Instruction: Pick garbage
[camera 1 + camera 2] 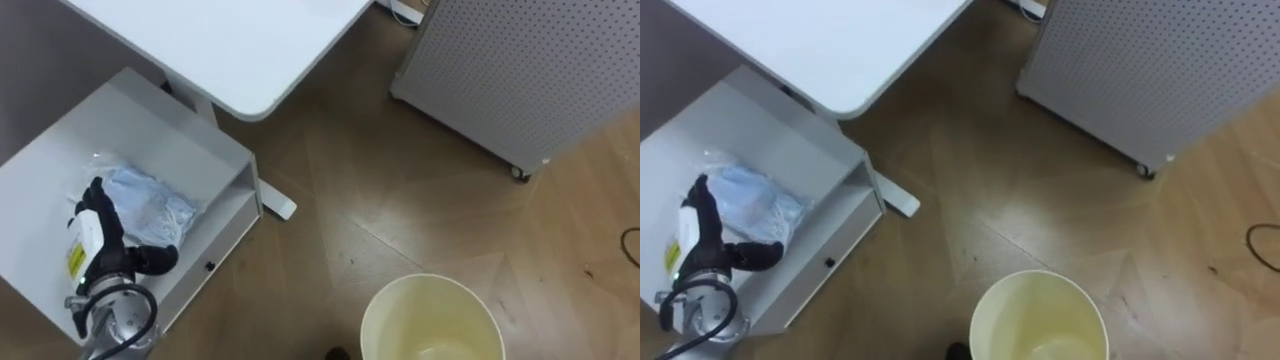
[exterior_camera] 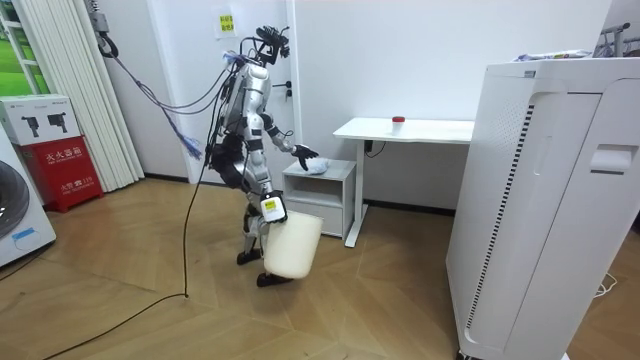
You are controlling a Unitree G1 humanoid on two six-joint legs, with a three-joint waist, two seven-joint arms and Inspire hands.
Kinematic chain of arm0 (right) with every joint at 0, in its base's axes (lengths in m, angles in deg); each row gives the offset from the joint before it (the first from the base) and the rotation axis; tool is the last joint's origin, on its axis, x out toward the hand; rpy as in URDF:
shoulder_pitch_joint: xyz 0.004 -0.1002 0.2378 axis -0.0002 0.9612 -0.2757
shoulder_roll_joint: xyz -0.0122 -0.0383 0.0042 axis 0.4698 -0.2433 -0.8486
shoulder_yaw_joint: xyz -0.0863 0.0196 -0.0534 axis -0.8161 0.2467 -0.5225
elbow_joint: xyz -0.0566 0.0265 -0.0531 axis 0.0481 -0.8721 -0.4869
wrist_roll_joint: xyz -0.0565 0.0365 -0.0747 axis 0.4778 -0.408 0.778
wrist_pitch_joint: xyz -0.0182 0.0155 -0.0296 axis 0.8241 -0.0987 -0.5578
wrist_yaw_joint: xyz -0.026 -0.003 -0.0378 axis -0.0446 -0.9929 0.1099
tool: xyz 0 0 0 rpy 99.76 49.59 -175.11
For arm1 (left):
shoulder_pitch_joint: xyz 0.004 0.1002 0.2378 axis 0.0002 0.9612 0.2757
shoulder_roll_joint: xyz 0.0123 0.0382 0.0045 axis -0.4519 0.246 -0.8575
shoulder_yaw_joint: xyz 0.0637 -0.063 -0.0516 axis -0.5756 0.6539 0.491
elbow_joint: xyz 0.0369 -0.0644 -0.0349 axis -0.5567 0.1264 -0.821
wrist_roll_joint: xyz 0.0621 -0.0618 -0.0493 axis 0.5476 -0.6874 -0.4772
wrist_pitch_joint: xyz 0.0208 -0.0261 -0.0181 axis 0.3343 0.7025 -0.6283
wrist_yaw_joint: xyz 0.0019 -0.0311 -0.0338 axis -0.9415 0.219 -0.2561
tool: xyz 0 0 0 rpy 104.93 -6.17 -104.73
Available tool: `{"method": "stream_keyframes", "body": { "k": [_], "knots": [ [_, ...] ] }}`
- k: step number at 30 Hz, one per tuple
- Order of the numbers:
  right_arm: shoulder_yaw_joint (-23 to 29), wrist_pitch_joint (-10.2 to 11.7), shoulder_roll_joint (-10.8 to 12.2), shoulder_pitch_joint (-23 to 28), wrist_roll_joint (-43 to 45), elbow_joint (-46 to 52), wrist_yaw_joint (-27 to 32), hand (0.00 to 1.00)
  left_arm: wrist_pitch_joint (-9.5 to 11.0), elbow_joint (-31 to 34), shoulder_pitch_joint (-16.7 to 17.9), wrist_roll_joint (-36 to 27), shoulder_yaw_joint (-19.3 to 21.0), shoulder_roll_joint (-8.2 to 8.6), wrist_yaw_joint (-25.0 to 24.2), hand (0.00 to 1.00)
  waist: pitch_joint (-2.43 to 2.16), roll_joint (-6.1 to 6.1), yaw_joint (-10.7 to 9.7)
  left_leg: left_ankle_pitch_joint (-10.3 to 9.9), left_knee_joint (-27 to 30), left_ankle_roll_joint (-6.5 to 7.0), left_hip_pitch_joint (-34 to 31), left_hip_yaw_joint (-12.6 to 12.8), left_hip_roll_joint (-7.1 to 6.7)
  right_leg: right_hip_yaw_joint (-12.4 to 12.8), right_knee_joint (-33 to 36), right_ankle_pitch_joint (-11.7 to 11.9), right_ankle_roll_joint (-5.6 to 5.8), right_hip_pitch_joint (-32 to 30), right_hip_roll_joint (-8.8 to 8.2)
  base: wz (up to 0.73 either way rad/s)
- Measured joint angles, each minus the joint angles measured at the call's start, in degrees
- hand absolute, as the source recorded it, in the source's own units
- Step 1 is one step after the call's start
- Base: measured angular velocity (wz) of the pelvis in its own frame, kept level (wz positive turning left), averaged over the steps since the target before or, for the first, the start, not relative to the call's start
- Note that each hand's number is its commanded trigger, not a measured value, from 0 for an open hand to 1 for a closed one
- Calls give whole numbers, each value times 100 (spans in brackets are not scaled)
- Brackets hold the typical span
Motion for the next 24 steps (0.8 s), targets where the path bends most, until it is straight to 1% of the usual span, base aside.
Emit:
{"method": "stream_keyframes", "body": {
  "k": [4,7,11,12,14,19,21,24],
  "knots": [
    [0,-10,-2,27,-52,138,4,100,5,-4,-24,-5,-206,-57,1,0,4,6,-49,-144,356,-8,-277,-87,72,-16,193,-40,-17,-218,57,-6],
    [-31,-13,-23,40,-157,315,7,100,5,-7,-90,-18,-346,-132,18,0,3,5,-161,-161,531,5,-528,-135,72,-40,326,-43,-23,-426,43,1],
    [-201,-14,-98,139,-354,523,5,100,5,-43,-136,-75,-445,-145,96,0,0,3,-215,-207,701,31,-707,-160,79,-44,442,-42,-21,-586,37,-2],
    [-208,-15,-114,154,-415,557,7,100,5,-45,-145,-82,-465,-149,102,0,0,3,-216,-215,730,35,-731,-160,79,-37,465,-42,-19,-612,38,-5],
    [-257,-20,-135,160,-447,636,16,100,5,-119,-153,-200,-501,-180,112,0,-1,6,-202,-276,869,33,-834,-162,154,-35,487,-40,-21,-663,103,-13],
    [-314,-16,-148,159,-447,703,56,100,-5,-340,-153,-244,-522,-199,107,0,-7,-3,-214,-290,979,24,-1029,-211,159,-46,573,-39,-22,-843,116,-1],
    [-314,-20,-162,159,-447,729,70,100,-19,-399,-151,-364,-599,-224,104,0,-8,-2,-214,-296,1011,17,-1081,-258,156,-78,577,-30,-38,-881,117,0],
    [-313,-16,-173,160,-448,762,73,100,-22,-429,-155,-341,-602,-243,93,0,-9,-4,-222,-314,1072,2,-1166,-359,152,-110,572,-23,-49,-909,131,1]
  ]
}}
